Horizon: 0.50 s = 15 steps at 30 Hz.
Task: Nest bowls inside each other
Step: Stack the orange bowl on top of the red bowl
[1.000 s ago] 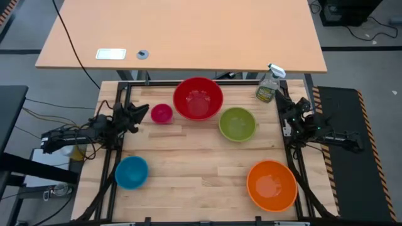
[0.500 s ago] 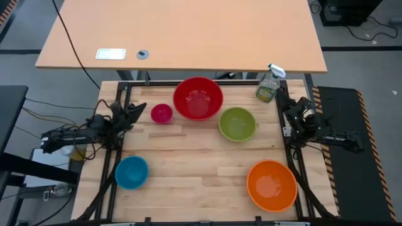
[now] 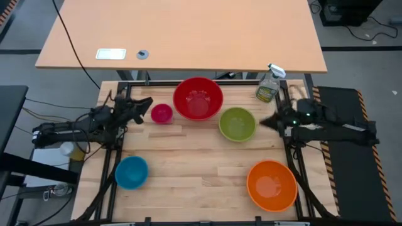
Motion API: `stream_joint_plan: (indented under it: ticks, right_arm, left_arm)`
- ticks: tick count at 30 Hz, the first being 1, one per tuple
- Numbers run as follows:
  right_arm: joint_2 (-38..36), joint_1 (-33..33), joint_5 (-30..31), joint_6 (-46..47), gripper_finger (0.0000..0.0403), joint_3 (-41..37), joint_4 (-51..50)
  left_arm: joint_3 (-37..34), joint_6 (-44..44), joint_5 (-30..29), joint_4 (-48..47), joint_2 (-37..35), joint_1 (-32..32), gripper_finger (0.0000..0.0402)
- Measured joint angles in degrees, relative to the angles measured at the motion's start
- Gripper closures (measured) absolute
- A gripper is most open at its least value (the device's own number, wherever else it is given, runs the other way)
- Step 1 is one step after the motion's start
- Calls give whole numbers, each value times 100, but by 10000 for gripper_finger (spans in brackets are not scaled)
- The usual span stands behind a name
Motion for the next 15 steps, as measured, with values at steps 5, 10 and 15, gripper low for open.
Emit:
stream_joint_plan:
  ticks: [5,10,15]
  right_arm:
    - [1074,66,-1895,-892,295,721,-1873]
    - [2032,352,-1832,-2264,227,963,-3294]
    - [2842,797,-1748,-2716,167,968,-3433]
  left_arm:
    - [895,386,-13,-780,773,0,207]
    - [1384,448,-11,-909,1316,0,180]
    - [1546,419,34,-914,1556,-4,178]
